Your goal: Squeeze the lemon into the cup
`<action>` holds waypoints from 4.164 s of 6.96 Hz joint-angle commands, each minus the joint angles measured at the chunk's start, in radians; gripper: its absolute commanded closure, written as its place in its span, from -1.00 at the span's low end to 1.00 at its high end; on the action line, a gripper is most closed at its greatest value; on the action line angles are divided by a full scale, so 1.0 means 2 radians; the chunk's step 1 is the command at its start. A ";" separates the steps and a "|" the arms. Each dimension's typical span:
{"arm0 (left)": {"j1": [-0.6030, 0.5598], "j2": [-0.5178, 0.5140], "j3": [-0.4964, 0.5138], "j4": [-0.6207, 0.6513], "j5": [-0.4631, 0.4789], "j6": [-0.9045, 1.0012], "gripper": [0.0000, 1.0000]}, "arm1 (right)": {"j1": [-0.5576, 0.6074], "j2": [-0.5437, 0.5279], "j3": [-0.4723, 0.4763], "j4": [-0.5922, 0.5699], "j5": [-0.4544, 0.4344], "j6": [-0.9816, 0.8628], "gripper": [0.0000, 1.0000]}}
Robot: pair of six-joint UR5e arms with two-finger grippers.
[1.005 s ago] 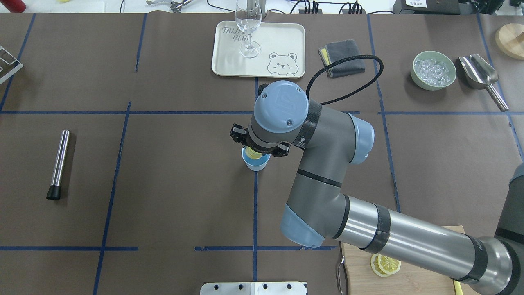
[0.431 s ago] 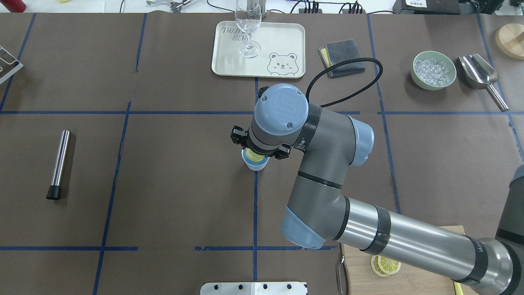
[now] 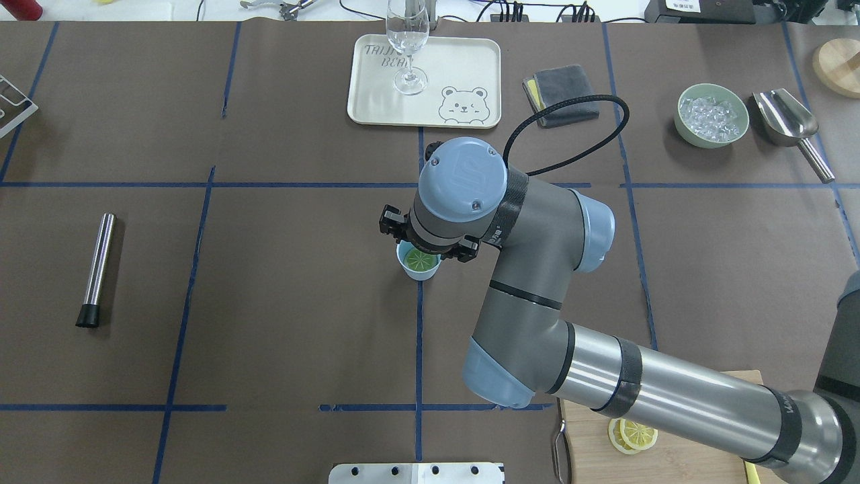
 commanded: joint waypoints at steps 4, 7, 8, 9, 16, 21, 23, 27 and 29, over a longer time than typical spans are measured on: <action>0.061 -0.009 0.046 -0.095 0.001 -0.172 -1.00 | 0.046 -0.067 0.075 0.000 0.062 -0.022 -1.00; 0.178 -0.084 0.136 -0.100 0.079 -0.318 -1.00 | 0.105 -0.148 0.112 0.001 0.105 -0.128 -1.00; 0.192 -0.090 0.150 -0.099 0.084 -0.318 -1.00 | 0.106 -0.156 0.111 0.001 0.101 -0.136 -1.00; 0.205 -0.090 0.155 -0.100 0.103 -0.319 -1.00 | 0.107 -0.157 0.110 0.001 0.101 -0.136 -1.00; 0.233 -0.100 0.174 -0.099 0.108 -0.318 1.00 | 0.105 -0.158 0.110 0.001 0.100 -0.135 -1.00; 0.240 -0.206 0.060 0.028 0.108 -0.310 1.00 | 0.111 -0.160 0.113 0.009 0.102 -0.134 -1.00; 0.316 -0.267 0.004 0.032 0.156 -0.307 1.00 | 0.143 -0.174 0.118 0.010 0.117 -0.136 -1.00; 0.392 -0.301 0.057 -0.339 0.301 -0.313 1.00 | 0.204 -0.212 0.118 0.030 0.137 -0.168 -1.00; 0.460 -0.304 0.057 -0.428 0.509 -0.307 1.00 | 0.216 -0.223 0.117 0.030 0.135 -0.173 -1.00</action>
